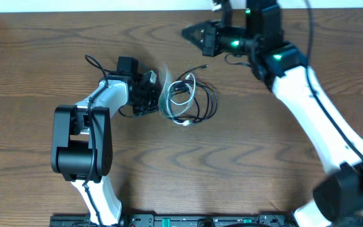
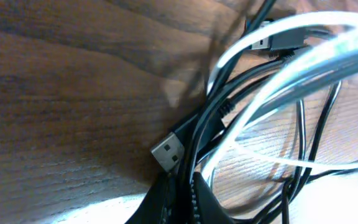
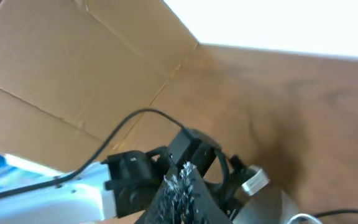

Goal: Untangle cables

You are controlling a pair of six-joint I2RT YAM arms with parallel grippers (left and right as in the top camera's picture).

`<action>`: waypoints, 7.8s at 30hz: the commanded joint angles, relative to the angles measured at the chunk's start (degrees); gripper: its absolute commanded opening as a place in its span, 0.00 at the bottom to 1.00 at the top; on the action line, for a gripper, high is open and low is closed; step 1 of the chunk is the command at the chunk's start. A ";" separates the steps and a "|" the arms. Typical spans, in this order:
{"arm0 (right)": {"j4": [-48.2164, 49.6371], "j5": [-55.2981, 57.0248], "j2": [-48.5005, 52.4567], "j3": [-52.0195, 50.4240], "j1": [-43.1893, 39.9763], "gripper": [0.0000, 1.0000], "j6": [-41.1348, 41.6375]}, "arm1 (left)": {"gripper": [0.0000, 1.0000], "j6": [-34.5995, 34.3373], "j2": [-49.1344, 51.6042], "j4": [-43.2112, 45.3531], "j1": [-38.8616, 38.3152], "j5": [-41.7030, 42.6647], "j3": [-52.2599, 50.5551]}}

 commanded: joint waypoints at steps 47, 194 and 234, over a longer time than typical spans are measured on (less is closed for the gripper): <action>0.57 -8.83 29.94 1.49 5.95 0.75 26.45 | 0.09 -0.83 -0.68 -0.98 4.85 0.13 -0.22; 35.04 14.08 -14.45 1.51 -3.98 0.01 -9.05 | 0.08 28.65 -0.94 -4.72 12.41 40.81 -0.22; 62.90 26.60 -17.62 1.57 -1.14 0.01 4.76 | 0.65 9.44 -0.94 -1.40 12.41 17.40 -0.22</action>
